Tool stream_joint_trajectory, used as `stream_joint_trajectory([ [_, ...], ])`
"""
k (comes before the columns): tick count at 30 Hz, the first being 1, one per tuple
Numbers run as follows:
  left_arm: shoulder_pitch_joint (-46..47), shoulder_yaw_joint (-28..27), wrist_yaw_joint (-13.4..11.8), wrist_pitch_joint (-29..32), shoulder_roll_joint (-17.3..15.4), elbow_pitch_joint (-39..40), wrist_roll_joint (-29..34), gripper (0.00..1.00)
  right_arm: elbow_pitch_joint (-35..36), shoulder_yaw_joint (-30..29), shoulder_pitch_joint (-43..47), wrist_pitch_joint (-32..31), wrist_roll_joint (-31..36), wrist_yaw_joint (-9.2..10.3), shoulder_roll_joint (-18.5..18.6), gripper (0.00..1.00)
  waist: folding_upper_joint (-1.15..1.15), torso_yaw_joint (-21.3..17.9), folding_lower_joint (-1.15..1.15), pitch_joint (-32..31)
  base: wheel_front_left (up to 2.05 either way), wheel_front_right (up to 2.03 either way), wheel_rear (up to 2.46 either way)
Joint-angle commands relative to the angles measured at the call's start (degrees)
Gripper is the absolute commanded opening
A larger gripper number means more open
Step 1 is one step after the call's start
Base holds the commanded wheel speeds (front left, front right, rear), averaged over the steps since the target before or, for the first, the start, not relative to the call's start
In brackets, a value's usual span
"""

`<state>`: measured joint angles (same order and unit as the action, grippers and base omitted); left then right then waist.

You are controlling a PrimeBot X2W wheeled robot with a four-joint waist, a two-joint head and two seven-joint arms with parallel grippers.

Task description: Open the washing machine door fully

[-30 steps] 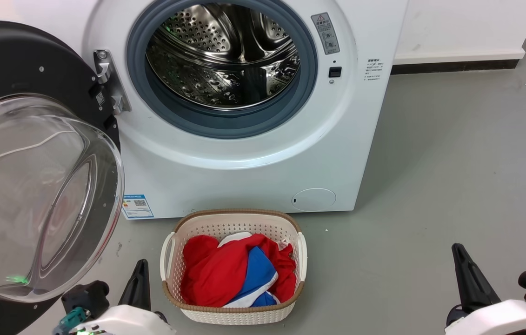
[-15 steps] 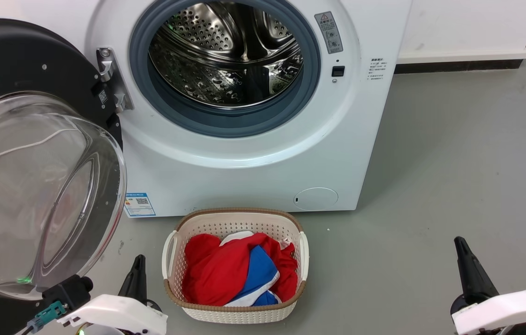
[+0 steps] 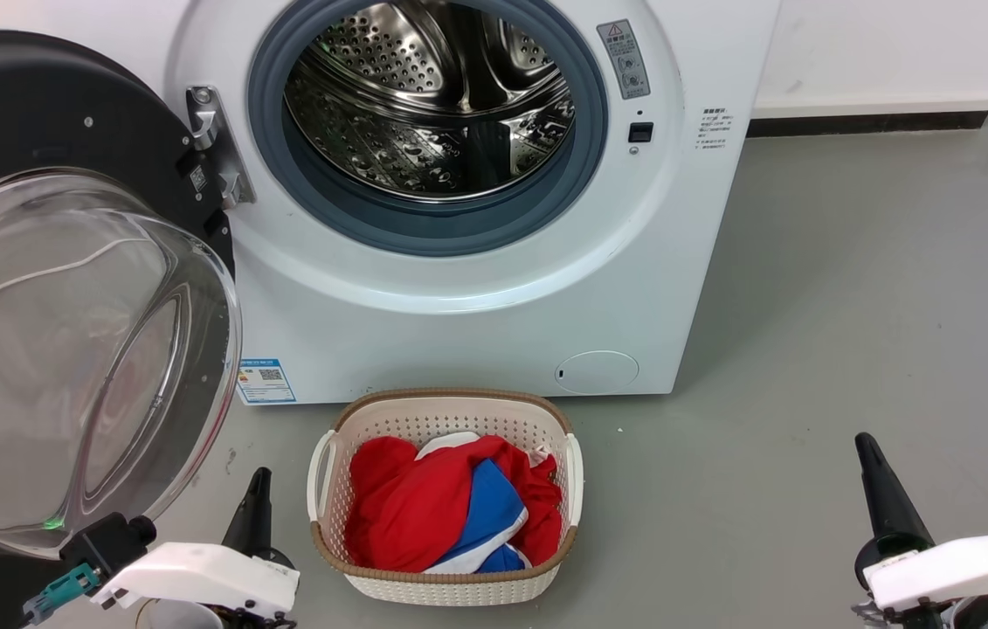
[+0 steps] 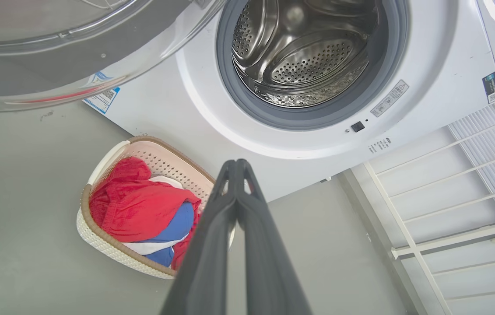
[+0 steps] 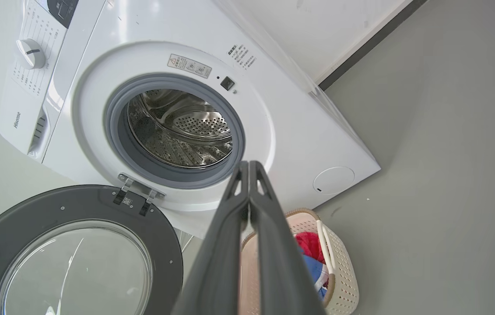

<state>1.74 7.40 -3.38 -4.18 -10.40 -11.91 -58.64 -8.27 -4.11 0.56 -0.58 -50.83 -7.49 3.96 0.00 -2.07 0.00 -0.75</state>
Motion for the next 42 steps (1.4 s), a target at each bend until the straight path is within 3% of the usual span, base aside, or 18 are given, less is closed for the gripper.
stream_joint_trajectory([
  [1,1.6,-0.8,0.6,0.3,0.0,0.4,-1.3,0.00,0.3,-0.2,-1.5,-0.3,-1.6,0.00,0.0,0.00,0.00,0.0,0.00,0.0,0.00,0.00,0.00],
  [42,3.6,-8.2,6.9,6.1,4.2,-1.1,-21.2,0.00,-3.3,-1.6,-5.0,-3.8,-25.5,0.00,-0.7,0.00,0.00,1.1,0.00,0.5,0.00,0.00,0.00],
])
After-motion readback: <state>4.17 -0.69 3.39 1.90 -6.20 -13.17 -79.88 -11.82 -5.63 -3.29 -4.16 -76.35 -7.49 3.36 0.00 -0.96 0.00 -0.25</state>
